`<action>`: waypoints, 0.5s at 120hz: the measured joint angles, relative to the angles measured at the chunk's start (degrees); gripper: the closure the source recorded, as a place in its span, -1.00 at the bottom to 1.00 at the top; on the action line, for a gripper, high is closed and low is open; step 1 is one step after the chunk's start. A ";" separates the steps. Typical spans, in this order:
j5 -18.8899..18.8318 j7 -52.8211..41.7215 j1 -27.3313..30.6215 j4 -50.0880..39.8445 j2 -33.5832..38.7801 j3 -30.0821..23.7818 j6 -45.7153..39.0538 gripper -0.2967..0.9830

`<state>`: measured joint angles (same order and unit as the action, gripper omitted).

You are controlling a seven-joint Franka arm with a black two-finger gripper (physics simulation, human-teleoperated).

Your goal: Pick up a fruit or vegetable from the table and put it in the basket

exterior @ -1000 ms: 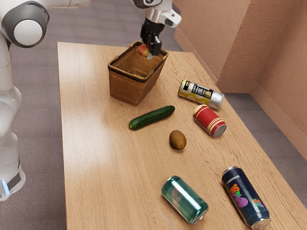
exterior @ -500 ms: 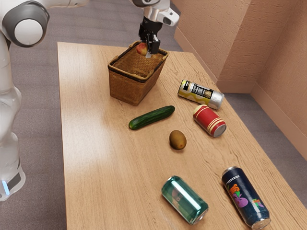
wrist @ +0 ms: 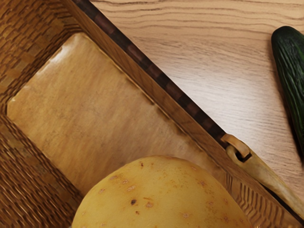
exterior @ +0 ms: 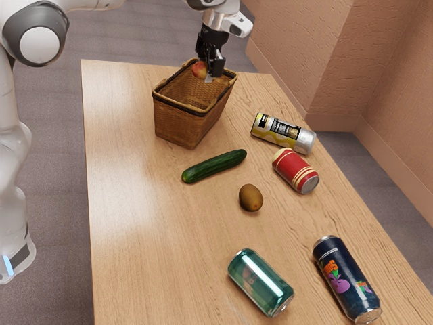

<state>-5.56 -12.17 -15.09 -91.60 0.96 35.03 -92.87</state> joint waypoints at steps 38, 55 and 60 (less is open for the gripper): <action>0.04 -0.42 1.09 -0.01 0.06 0.49 3.18 0.03; -0.01 -0.58 0.60 0.00 0.10 1.95 4.84 0.02; 0.00 -0.63 0.64 0.00 0.09 2.27 5.13 0.02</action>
<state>-5.56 -12.80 -14.44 -91.60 1.05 37.30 -87.74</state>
